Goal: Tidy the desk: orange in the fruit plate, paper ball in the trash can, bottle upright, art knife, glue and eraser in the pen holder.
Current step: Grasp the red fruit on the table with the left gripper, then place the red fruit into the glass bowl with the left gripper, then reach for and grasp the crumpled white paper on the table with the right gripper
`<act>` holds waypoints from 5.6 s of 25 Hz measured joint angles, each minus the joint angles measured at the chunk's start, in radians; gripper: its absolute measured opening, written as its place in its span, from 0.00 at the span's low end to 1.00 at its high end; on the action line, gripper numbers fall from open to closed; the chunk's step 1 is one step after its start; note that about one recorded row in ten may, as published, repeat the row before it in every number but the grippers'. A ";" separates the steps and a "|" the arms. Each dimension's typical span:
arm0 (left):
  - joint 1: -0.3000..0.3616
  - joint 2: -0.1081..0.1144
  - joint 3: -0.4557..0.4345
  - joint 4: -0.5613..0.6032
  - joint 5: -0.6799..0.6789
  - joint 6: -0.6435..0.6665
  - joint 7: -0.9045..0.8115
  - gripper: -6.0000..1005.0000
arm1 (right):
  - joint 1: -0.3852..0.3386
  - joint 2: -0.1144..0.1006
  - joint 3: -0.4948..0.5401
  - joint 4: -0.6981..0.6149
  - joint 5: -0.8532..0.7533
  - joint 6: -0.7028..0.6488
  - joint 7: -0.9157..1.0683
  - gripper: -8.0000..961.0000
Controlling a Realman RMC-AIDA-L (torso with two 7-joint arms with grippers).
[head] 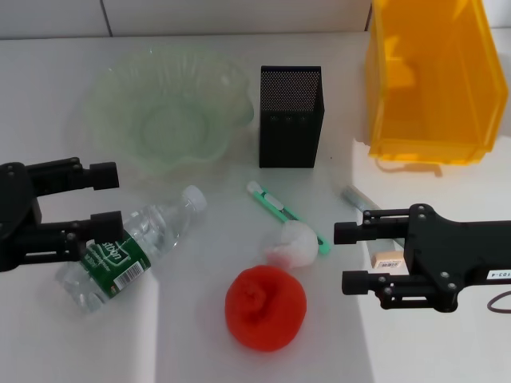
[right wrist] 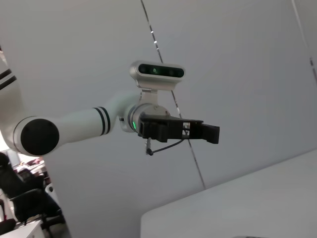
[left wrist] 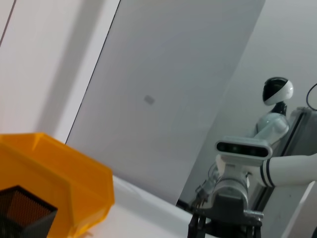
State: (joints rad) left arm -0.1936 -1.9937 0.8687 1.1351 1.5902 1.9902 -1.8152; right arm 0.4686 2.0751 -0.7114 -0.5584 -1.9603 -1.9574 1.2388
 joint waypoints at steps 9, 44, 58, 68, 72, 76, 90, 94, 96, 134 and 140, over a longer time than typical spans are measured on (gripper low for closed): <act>-0.077 -0.047 0.005 0.230 0.161 -0.006 -0.219 0.74 | -0.060 -0.021 0.077 -0.005 -0.004 0.033 -0.005 0.64; -0.339 -0.083 0.677 0.129 0.645 -0.400 -0.352 0.55 | -0.152 -0.047 0.204 -0.004 -0.002 0.094 -0.029 0.64; -0.324 -0.081 0.673 0.129 0.611 -0.374 -0.307 0.15 | -0.156 -0.047 0.204 -0.003 -0.002 0.093 -0.028 0.64; -0.289 -0.076 0.469 0.141 0.483 -0.251 -0.186 0.08 | -0.163 -0.047 0.205 -0.003 -0.002 0.086 -0.033 0.64; -0.272 -0.076 0.425 0.164 0.457 -0.233 -0.158 0.06 | -0.164 -0.047 0.205 -0.001 -0.002 0.086 -0.034 0.64; -0.282 -0.073 0.368 0.179 0.456 -0.211 -0.158 0.05 | -0.165 -0.047 0.205 0.000 -0.002 0.084 -0.034 0.64; -0.439 -0.048 -0.015 0.134 0.578 -0.426 -0.155 0.05 | -0.166 -0.041 0.205 0.002 -0.003 0.079 -0.039 0.65; -0.457 -0.047 -0.012 0.057 0.582 -0.592 -0.145 0.05 | -0.164 -0.039 0.205 0.004 -0.006 0.079 -0.046 0.65; -0.462 -0.056 0.004 -0.021 0.618 -0.767 -0.095 0.05 | -0.165 -0.037 0.203 0.011 -0.004 0.076 -0.047 0.65; -0.130 -0.064 0.055 -0.249 0.336 -0.046 0.219 0.84 | 0.220 -0.119 -0.111 -0.620 -0.176 -0.060 0.844 0.65; -0.134 -0.065 0.056 -0.259 0.336 -0.031 0.219 0.84 | 0.443 -0.059 -0.382 -0.672 -0.467 -0.054 0.974 0.65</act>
State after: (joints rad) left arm -0.3279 -2.0592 0.9246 0.8763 1.9262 1.9592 -1.5965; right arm 0.9120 2.0165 -1.0932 -1.2306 -2.4276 -2.0117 2.2130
